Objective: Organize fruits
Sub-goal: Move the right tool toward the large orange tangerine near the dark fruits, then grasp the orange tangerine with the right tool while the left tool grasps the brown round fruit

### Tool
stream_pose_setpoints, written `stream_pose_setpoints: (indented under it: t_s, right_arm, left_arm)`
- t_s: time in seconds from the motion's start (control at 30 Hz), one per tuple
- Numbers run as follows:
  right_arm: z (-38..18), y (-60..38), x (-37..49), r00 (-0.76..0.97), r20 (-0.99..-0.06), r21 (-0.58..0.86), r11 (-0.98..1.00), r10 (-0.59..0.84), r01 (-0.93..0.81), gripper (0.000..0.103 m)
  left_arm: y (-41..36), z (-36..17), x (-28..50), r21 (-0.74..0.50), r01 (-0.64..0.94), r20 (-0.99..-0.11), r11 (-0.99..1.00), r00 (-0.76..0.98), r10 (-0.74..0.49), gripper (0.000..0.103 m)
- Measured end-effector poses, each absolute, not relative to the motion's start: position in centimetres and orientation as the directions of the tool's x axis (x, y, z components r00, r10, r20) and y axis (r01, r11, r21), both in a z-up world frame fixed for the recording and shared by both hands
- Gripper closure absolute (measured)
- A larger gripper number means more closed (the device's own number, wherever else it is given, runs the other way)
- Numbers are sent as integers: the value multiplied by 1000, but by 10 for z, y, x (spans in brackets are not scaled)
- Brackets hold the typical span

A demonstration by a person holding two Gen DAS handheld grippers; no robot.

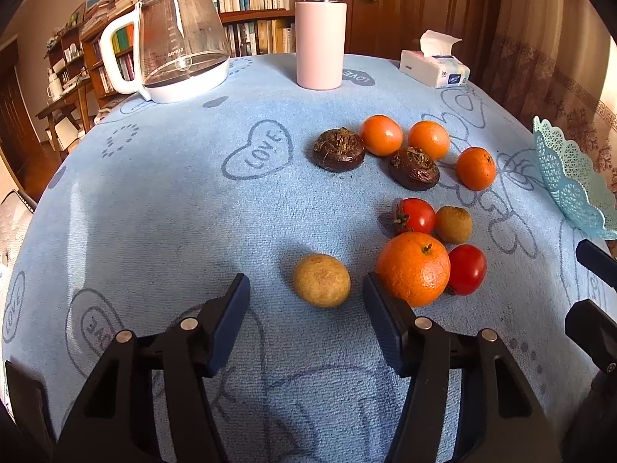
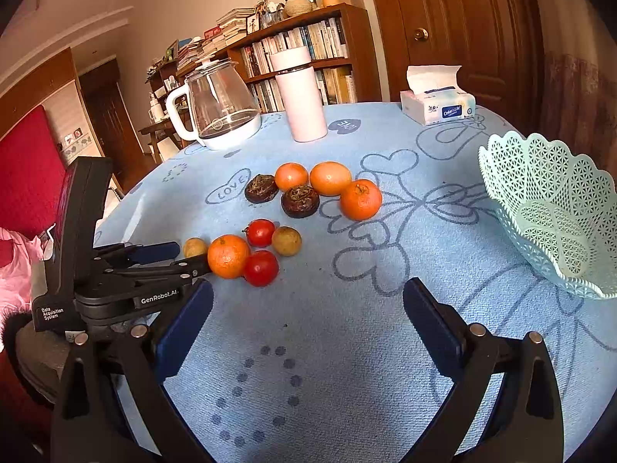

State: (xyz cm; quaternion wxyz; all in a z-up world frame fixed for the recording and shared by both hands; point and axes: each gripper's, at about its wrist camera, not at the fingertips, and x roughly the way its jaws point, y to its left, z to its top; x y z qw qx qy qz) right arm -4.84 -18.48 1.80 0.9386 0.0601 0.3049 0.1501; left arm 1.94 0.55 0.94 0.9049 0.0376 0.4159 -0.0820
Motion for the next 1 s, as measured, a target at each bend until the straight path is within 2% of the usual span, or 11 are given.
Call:
stream_pose_setpoints:
  t_s: [0.1,0.17,0.2,0.27,0.53,0.67,1.0]
  right_arm:
    - [17,-184,-48,765,-557,210,946,324,-247,4]
    - [17,-184,-48,759,-562,210,944,330,-255,9]
    - [16,-183,-47,754,-566,211,943,333,-258,10]
    - [14,-183,-46,743,-576,219,940,342,-263,20]
    - [7,-184,-27,660,-656,262,931,365,-255,45]
    - [12,-180,-12,663,-680,204,949,314,-240,47]
    - [17,-190,64,675,-707,162,977,212,-138,47]
  left_arm:
    - [3,10,19,2,198,-756,980,642,-128,58]
    - [2,10,17,-4,208,-750,978,647,-140,73]
    - [3,11,16,-13,211,-746,977,649,-150,75]
    - [4,12,14,-24,208,-738,978,656,-158,75]
    - [4,29,0,3,187,-653,982,744,-139,75]
    - [9,33,0,3,154,-635,988,764,-117,75]
    - [15,33,3,-15,124,-635,992,765,-105,75]
